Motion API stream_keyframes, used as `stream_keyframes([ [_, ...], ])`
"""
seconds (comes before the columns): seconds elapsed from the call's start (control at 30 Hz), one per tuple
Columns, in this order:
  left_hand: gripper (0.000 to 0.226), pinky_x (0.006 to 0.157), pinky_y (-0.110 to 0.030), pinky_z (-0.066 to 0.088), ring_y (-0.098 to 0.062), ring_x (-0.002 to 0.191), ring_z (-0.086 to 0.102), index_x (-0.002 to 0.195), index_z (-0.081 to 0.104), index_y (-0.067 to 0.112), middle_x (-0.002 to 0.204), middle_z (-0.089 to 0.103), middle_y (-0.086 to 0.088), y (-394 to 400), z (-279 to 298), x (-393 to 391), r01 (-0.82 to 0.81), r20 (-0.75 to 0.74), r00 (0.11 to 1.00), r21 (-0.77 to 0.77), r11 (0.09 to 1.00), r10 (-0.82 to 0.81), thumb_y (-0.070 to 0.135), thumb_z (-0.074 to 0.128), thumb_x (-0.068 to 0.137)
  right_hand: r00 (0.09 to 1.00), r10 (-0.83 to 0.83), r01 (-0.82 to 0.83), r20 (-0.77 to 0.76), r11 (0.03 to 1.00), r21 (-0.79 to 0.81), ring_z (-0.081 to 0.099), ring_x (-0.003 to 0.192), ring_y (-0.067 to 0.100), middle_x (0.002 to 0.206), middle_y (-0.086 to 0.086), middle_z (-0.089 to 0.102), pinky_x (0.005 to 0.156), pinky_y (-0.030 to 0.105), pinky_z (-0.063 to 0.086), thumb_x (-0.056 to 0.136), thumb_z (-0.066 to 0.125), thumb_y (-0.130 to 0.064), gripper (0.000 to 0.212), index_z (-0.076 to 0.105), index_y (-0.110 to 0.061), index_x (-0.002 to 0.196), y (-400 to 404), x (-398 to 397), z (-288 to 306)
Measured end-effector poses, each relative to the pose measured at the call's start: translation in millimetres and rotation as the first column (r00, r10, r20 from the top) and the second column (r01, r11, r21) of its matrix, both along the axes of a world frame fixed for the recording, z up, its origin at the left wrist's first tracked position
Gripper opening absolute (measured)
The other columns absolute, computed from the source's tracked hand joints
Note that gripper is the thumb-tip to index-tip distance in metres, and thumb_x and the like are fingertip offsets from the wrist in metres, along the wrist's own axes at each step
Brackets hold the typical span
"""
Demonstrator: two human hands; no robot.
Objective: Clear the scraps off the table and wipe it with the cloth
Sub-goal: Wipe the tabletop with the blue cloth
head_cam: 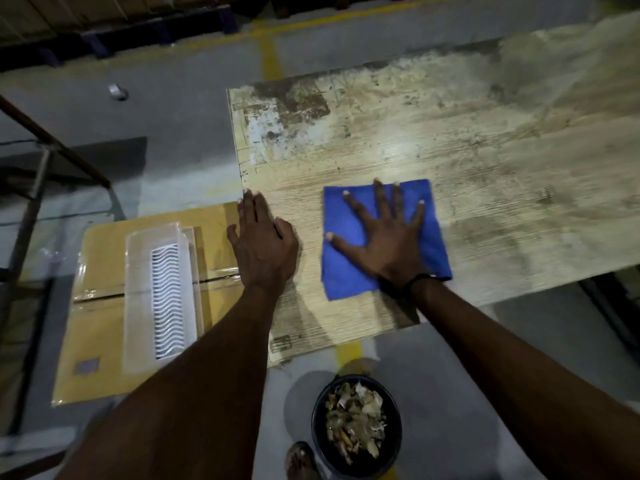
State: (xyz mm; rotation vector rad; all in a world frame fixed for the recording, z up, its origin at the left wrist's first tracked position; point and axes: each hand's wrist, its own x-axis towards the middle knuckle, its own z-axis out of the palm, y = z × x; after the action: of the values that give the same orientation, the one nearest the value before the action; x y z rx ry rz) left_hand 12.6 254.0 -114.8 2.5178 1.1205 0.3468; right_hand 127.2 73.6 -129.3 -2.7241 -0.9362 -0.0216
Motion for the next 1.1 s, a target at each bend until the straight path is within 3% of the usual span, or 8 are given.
stream_keyframes([
  [0.07, 0.068, 0.123, -0.056, 0.027, -0.027, 0.159, 0.024, 0.161, 0.033, 0.006, 0.172, 0.025, -0.011, 0.8, -0.7, 0.7, 0.003, 0.013, 1.000, 0.005, 1.000, -0.003, 0.033, 0.034, 0.099, 0.995, 0.101, -0.101, -0.014, 0.995, 0.008, -0.002, 0.162, 0.033, 0.176, 0.002, 0.003, 0.121, 0.073, -0.003, 0.081, 0.026, -0.096, 0.090, 0.018, -0.054, 0.161, 9.4, -9.1, -1.9],
  [0.23, 0.068, 0.120, -0.052, 0.034, -0.027, 0.159, 0.024, 0.162, 0.032, 0.006, 0.172, 0.026, -0.011, 0.5, -5.7, -1.5, 0.000, 0.051, 0.999, -0.004, 1.000, 0.000, 0.032, 0.036, 0.099, 0.989, 0.148, -0.147, -0.004, 0.988, 0.047, -0.003, 0.162, 0.032, 0.176, 0.001, 0.005, 0.122, 0.072, -0.004, 0.082, 0.031, -0.095, 0.089, 0.020, -0.054, 0.160, 22.3, 1.1, -4.7],
  [0.43, 0.072, 0.123, -0.037, 0.030, -0.024, 0.160, 0.022, 0.166, 0.023, 0.007, 0.174, 0.020, -0.010, -9.6, -8.3, -1.7, -0.053, 0.145, 0.987, -0.076, 0.996, 0.064, 0.034, 0.035, 0.100, 0.982, 0.185, -0.184, -0.028, 0.983, 0.027, -0.002, 0.161, 0.036, 0.176, 0.005, 0.006, 0.120, 0.074, -0.008, 0.081, 0.032, -0.096, 0.092, 0.020, -0.052, 0.161, 91.2, 31.1, -4.2],
  [0.8, 0.079, 0.124, -0.039, 0.027, -0.025, 0.160, 0.018, 0.167, 0.017, 0.009, 0.175, 0.014, -0.009, -1.6, -2.7, 1.9, -0.030, 0.081, 0.996, -0.140, 0.990, 0.042, 0.038, 0.039, 0.096, 0.978, 0.176, -0.178, -0.108, 0.984, -0.008, -0.006, 0.162, 0.034, 0.176, 0.005, 0.003, 0.119, 0.075, -0.011, 0.079, 0.024, -0.098, 0.093, 0.015, -0.054, 0.161, 242.9, 88.9, 7.7],
  [1.1, 0.077, 0.126, -0.046, 0.029, -0.028, 0.160, 0.020, 0.167, 0.014, 0.012, 0.175, 0.014, -0.010, -0.3, 4.5, 0.0, -0.031, 0.049, 0.998, -0.197, 0.980, 0.041, 0.040, 0.040, 0.101, 0.979, 0.185, -0.187, -0.082, 0.982, -0.027, -0.002, 0.162, 0.034, 0.176, 0.005, 0.005, 0.120, 0.075, -0.007, 0.082, 0.022, -0.096, 0.092, 0.017, -0.051, 0.162, 227.1, 72.3, 6.9],
])
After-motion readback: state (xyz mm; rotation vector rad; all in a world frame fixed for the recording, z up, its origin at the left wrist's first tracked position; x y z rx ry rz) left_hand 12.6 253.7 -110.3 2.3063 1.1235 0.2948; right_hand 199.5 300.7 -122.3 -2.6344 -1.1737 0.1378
